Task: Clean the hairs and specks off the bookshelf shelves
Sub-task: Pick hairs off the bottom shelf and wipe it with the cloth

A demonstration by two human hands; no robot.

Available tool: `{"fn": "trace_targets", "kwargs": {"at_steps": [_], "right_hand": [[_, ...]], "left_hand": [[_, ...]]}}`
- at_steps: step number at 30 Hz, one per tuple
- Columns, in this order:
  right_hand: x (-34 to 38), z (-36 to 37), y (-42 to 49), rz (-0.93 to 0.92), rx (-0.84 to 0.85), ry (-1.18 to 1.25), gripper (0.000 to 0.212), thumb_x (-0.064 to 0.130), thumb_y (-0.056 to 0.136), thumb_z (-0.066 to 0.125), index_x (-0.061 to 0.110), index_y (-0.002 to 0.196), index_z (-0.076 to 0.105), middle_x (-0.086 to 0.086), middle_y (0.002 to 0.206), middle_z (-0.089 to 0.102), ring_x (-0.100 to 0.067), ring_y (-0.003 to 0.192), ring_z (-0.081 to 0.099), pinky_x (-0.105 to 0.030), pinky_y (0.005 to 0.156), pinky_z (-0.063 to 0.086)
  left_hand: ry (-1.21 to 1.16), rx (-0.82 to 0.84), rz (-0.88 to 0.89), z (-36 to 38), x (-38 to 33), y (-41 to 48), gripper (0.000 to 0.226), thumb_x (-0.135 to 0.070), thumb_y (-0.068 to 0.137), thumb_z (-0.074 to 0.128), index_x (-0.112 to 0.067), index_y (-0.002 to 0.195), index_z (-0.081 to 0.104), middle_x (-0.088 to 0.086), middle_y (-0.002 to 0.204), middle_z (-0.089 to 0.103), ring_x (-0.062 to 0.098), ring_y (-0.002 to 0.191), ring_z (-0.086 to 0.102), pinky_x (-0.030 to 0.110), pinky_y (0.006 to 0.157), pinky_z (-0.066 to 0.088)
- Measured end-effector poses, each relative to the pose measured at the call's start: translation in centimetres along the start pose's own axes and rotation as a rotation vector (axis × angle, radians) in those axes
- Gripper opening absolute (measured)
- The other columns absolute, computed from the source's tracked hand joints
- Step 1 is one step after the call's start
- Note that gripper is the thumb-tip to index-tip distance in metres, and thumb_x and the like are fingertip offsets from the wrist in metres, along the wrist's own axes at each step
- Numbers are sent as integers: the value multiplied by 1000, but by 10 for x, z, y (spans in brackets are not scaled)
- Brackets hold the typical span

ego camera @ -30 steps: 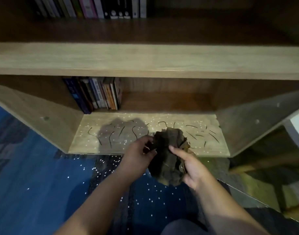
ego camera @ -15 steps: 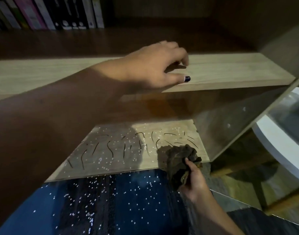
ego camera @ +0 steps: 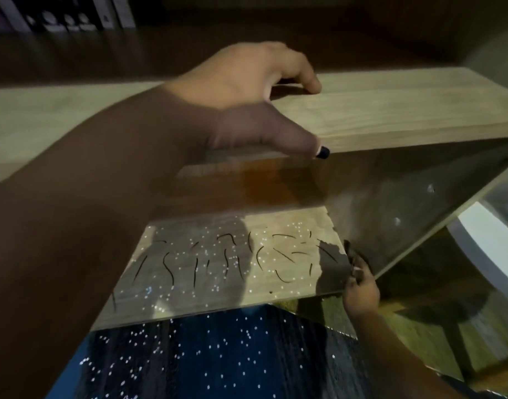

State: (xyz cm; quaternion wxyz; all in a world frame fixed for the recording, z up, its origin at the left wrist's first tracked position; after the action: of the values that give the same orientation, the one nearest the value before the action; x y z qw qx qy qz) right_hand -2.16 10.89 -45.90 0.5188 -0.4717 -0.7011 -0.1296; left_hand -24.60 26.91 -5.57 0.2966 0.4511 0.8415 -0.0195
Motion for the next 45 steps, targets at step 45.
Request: {"fn": "trace_targets", "kwargs": {"at_steps": [45], "right_hand": [[-59,48,-137,275,260,563,35,34,96,53,16,127,54,-4,118,64,-20,106,61,-36,97,44]], "left_hand": [[13,477,-671,333,184,-218,85,-24,90,64,-17,157,12,6,164,6,27,150,9,40,121,18]]}}
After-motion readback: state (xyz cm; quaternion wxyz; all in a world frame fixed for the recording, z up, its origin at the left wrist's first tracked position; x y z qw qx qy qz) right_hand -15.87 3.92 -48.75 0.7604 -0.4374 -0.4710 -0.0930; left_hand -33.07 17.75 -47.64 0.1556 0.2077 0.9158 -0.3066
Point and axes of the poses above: each hand's wrist, its own y-axis towards the middle knuckle, its own z-axis out of the palm, x = y × z, the point moved 8 cm from there along y, towards the middle knuckle
